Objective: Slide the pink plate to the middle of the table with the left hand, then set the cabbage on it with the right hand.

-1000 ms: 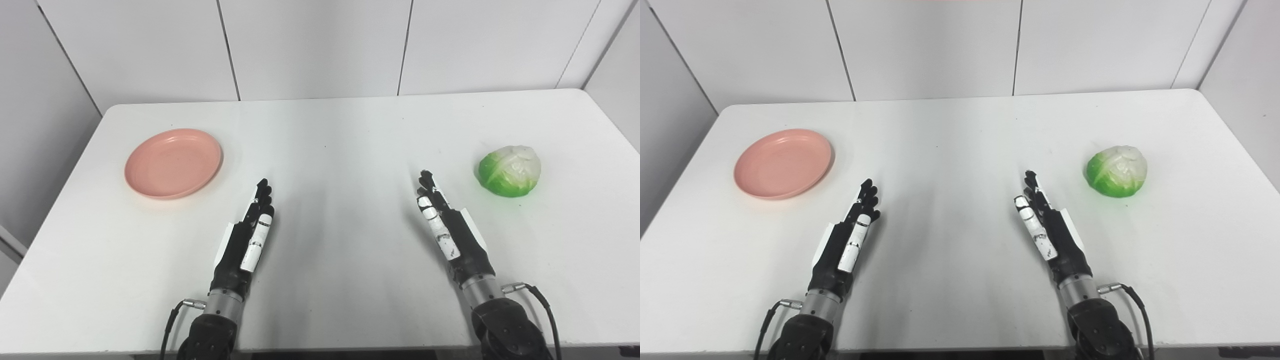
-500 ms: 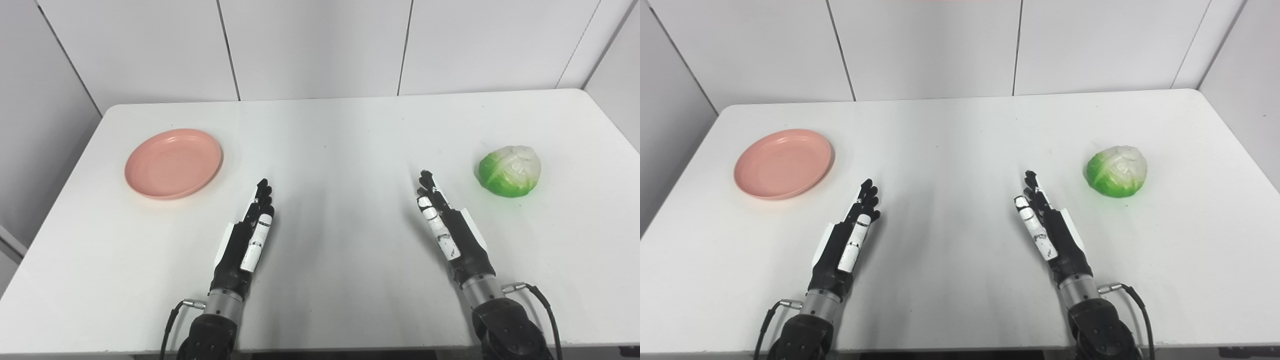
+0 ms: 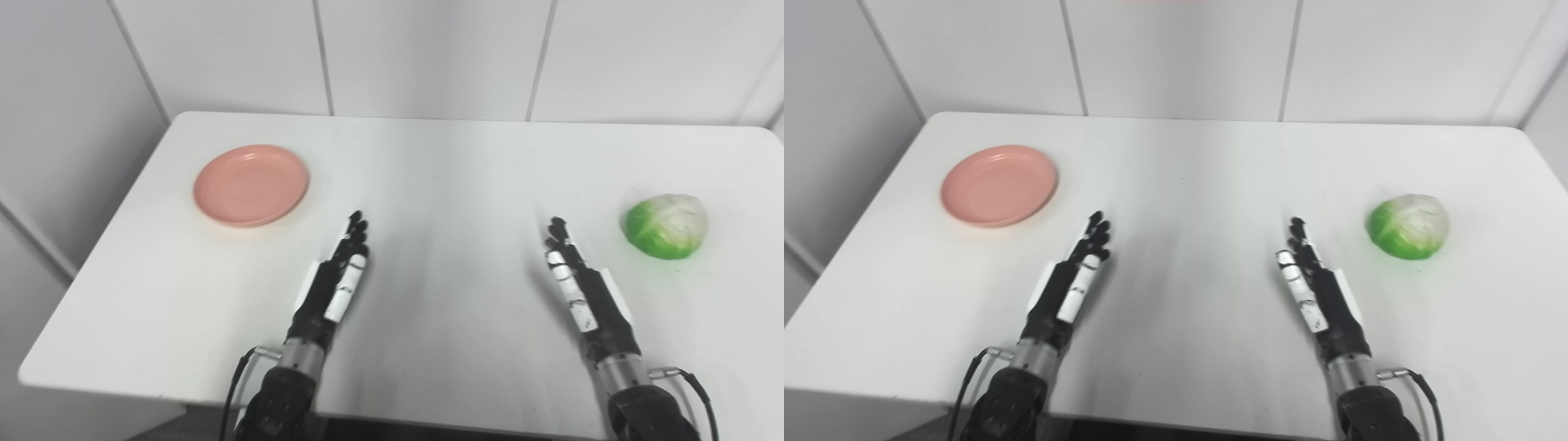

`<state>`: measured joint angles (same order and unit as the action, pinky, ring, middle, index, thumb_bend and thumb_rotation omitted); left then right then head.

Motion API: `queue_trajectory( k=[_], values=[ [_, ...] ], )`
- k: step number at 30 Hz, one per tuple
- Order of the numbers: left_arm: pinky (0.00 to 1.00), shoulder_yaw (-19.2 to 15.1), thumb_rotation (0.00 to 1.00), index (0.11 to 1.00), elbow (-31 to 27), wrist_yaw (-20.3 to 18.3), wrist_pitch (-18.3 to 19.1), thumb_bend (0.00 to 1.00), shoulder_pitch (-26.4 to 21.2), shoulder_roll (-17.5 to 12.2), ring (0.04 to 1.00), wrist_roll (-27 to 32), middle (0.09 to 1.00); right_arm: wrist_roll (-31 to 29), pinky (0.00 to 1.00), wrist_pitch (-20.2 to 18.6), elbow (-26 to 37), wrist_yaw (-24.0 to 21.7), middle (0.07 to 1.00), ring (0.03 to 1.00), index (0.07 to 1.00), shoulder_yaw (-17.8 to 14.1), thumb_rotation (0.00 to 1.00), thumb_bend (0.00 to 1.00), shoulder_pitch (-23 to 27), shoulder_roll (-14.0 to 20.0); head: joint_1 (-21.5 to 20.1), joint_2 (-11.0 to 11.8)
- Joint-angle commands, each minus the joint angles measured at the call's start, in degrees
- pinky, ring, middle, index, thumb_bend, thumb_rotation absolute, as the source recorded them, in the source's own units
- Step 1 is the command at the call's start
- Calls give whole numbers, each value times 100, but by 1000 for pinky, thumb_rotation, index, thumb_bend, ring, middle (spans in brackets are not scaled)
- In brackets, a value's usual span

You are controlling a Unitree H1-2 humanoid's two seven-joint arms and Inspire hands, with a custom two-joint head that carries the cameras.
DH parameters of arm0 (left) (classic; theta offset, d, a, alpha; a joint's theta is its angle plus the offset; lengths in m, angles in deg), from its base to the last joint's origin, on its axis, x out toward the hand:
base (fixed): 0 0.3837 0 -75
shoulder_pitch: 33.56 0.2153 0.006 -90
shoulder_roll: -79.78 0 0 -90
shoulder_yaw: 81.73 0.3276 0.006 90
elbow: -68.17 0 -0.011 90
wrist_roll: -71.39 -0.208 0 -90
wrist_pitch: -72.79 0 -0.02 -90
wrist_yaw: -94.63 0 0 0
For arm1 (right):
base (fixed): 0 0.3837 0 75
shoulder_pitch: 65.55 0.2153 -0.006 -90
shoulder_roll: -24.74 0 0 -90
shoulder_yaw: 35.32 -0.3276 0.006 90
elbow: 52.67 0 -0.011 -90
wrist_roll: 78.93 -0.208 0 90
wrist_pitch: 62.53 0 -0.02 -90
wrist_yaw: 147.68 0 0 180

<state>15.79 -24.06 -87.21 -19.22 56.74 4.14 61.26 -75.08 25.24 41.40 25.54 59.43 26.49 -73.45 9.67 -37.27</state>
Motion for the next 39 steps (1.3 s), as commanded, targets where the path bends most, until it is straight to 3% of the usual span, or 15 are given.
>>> queue_trajectory(
  k=[1, 4, 8, 17, 27, 39],
  values=[
    [955, 68, 1000, 983, 475, 74, -191, 475, -31, 69, 983, -62, 992, -115, 1000, 246, -109, -88, 1000, 989, 1000, -27, 1000, 265, 68, 62, 234, 148],
    [945, 113, 1000, 978, 942, 192, -533, 501, -126, 120, 979, -121, 990, -203, 1000, 365, -230, -120, 1000, 993, 1000, -76, 1000, 248, 72, 121, 669, 448],
    [940, 130, 1000, 981, 1403, 332, -854, 506, -254, 195, 975, -238, 986, -309, 1000, 478, -352, -169, 1000, 997, 1000, -130, 1000, 228, 89, 152, 941, 668],
    [955, 102, 1000, 977, 1969, 498, -1258, 505, -406, 296, 975, -351, 977, -478, 1000, 524, -444, -232, 1000, 1000, 1000, -169, 1000, 152, 110, 152, 1098, 898],
    [957, 62, 1000, 977, 2101, 533, -1415, 508, -426, 331, 976, -371, 978, -493, 1000, 479, -430, -254, 1000, 1000, 1000, -164, 1000, 112, 110, 148, 1088, 951],
    [964, 25, 1000, 978, 1612, 394, -1043, 496, -328, 291, 982, -286, 984, -473, 1000, 310, -225, -236, 1000, 1000, 1000, -129, 1000, 110, 70, 82, 1033, 824]
  ],
)
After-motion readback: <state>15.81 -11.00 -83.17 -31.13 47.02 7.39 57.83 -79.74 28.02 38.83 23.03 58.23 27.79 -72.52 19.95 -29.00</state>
